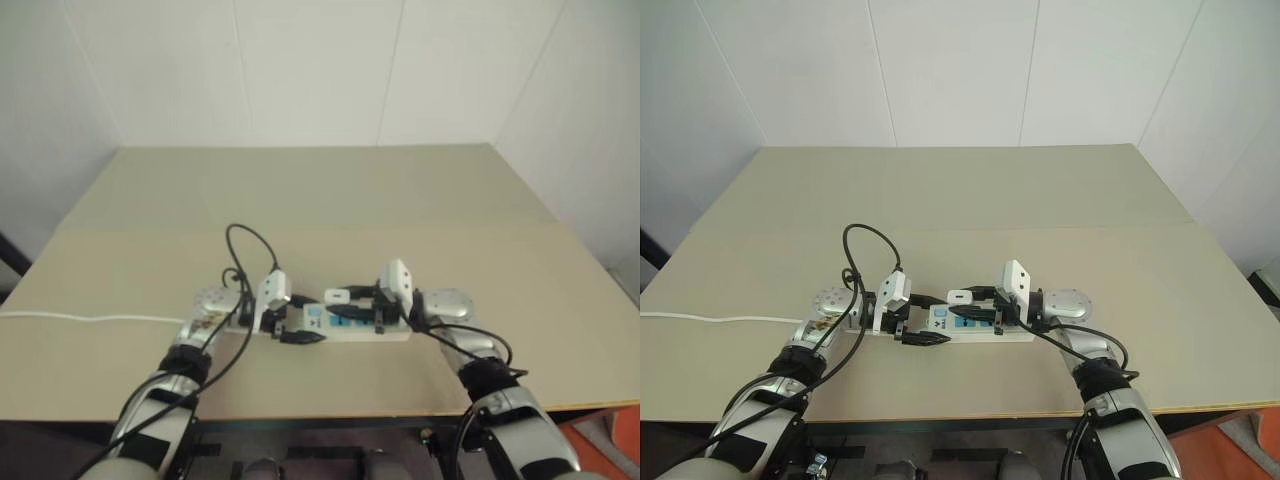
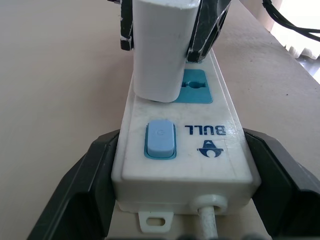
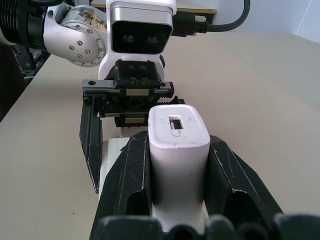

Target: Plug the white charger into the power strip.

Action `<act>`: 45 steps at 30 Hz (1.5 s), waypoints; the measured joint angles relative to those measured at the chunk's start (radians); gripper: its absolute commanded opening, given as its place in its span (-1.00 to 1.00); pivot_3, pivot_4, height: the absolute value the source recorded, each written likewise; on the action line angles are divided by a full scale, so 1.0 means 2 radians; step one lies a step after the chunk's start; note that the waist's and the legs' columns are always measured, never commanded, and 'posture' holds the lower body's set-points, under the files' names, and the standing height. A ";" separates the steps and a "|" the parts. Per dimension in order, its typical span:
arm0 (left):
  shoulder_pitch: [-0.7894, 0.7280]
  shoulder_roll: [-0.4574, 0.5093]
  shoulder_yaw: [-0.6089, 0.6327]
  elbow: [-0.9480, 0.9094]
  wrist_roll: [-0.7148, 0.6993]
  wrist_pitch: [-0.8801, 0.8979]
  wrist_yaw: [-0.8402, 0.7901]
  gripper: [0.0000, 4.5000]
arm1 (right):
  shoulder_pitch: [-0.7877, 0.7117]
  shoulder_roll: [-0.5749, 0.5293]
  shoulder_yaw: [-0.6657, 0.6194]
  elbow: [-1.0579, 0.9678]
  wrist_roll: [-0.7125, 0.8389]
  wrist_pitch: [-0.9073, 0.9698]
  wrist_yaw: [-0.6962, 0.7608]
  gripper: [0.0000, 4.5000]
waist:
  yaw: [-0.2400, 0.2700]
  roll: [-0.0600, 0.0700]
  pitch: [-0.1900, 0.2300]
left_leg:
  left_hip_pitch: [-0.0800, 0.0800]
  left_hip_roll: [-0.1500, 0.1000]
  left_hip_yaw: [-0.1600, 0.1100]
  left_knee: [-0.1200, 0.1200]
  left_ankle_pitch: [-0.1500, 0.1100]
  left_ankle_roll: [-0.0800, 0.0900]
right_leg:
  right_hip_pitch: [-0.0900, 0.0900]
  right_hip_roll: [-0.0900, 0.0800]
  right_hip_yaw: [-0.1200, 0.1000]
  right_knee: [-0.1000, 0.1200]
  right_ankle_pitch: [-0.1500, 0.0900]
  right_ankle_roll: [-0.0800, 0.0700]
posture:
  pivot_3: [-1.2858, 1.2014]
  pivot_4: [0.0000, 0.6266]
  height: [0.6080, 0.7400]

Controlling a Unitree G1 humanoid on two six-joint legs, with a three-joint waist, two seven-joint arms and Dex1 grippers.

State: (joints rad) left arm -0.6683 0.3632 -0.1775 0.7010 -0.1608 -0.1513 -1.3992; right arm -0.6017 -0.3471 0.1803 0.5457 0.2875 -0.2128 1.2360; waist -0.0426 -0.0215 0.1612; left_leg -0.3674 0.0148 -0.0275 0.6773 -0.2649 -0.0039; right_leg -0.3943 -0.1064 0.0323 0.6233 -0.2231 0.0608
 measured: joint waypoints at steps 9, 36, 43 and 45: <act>0.008 0.003 -0.001 -0.017 0.000 0.009 0.004 0.46 | -0.012 -0.010 0.006 0.017 0.006 0.000 0.020 -0.51 | 0.000 0.000 0.000 | 0.000 0.000 0.000 0.000 0.000 0.000 | 0.000 0.000 0.000 0.000 0.000 0.000 | 0.03 -0.52 1.00; 0.024 0.018 -0.001 -0.040 -0.005 0.019 0.011 0.46 | -0.044 -0.001 0.025 0.054 0.005 0.018 0.034 -0.51 | -0.008 0.000 0.000 | 0.004 0.001 0.000 -0.002 0.000 0.000 | 0.003 0.001 0.001 0.000 -0.001 -0.001 | 0.03 -0.52 1.00; 0.025 0.018 -0.002 -0.044 -0.004 0.023 0.012 0.46 | -0.043 -0.005 0.026 0.054 0.005 0.012 0.034 -0.51 | -0.007 -0.001 -0.001 | 0.004 0.001 0.000 -0.002 0.000 0.000 | 0.003 0.001 0.001 0.000 -0.001 -0.001 | 0.03 -0.52 1.00; 0.026 0.018 -0.004 -0.047 -0.004 0.023 0.014 0.46 | -0.041 -0.008 0.027 0.059 0.006 0.010 0.035 -0.51 | -0.006 -0.001 -0.001 | 0.005 0.001 0.000 -0.002 0.000 0.000 | 0.003 0.001 0.001 -0.001 -0.001 -0.001 | 0.03 -0.52 1.00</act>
State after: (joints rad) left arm -0.6170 0.3989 -0.1859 0.6072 -0.1684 -0.1046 -1.3721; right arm -0.6829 -0.3624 0.2347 0.6640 0.2994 -0.1932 1.3053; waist -0.0539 -0.0233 0.1600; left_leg -0.3584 0.0168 -0.0265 0.6731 -0.2654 -0.0037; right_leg -0.3884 -0.1039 0.0346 0.6220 -0.2252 0.0591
